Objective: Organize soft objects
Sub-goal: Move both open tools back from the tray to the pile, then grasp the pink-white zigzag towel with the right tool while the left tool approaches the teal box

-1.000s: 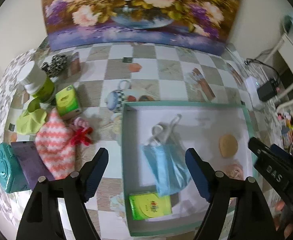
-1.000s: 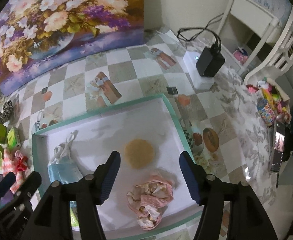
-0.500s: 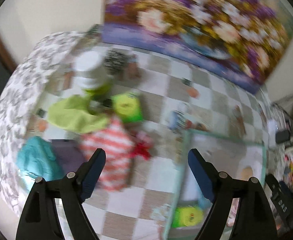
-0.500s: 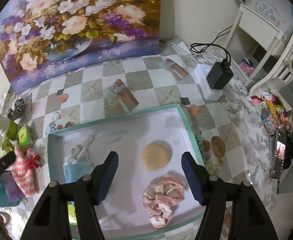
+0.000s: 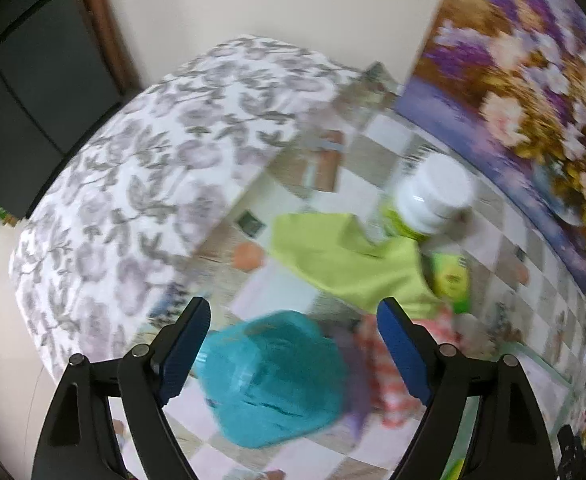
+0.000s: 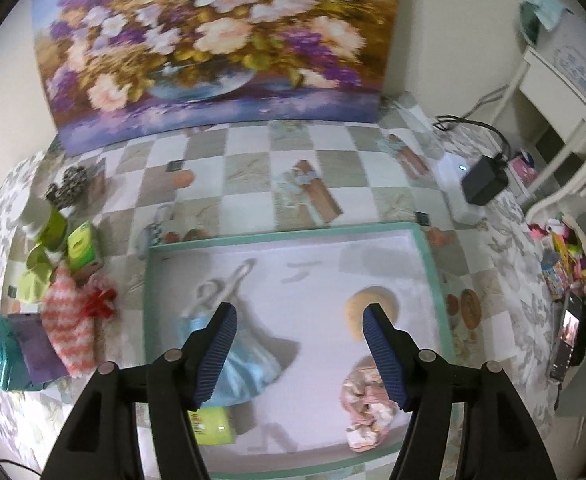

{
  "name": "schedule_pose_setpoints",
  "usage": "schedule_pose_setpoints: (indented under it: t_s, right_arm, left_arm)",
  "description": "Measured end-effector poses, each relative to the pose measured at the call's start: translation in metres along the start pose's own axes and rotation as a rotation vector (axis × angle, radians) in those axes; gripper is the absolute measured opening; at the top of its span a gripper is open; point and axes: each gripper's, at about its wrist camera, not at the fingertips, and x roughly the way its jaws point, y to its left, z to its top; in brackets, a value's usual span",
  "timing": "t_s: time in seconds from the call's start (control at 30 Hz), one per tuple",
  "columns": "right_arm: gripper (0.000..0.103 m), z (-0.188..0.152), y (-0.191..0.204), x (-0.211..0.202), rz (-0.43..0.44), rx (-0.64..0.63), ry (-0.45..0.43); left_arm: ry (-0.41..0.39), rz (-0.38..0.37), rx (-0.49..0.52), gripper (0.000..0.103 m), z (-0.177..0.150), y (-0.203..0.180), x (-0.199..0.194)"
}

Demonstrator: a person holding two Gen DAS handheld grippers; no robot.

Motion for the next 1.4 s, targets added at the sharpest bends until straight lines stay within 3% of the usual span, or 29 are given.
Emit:
schedule_pose_setpoints:
  t_s: [0.07, 0.27, 0.57, 0.87, 1.2, 1.4]
  right_arm:
    - [0.075, -0.001, 0.013, 0.0, 0.012, -0.023, 0.002]
    - [0.079, -0.006, 0.058, 0.001, 0.048, -0.097, 0.012]
    - [0.079, -0.02, 0.123, 0.009, 0.129, -0.212, 0.04]
    - [0.08, -0.027, 0.148, 0.031, 0.182, -0.246, 0.098]
    - [0.08, -0.034, 0.176, 0.051, 0.286, -0.267, 0.145]
    - [0.08, -0.036, 0.189, 0.062, 0.323, -0.273, 0.163]
  left_arm:
    - [-0.01, 0.026, -0.02, 0.094, 0.002, 0.011, 0.001]
    - [-0.017, 0.019, -0.051, 0.094, 0.008, 0.029, 0.002]
    - [0.01, 0.018, -0.089, 0.102, 0.011, 0.054, 0.012]
    - [0.051, -0.025, -0.134, 0.102, 0.014, 0.074, 0.026]
    - [0.085, -0.078, -0.034, 0.102, 0.014, 0.044, 0.033]
    - [0.105, -0.112, 0.077, 0.102, 0.02, 0.019, 0.036]
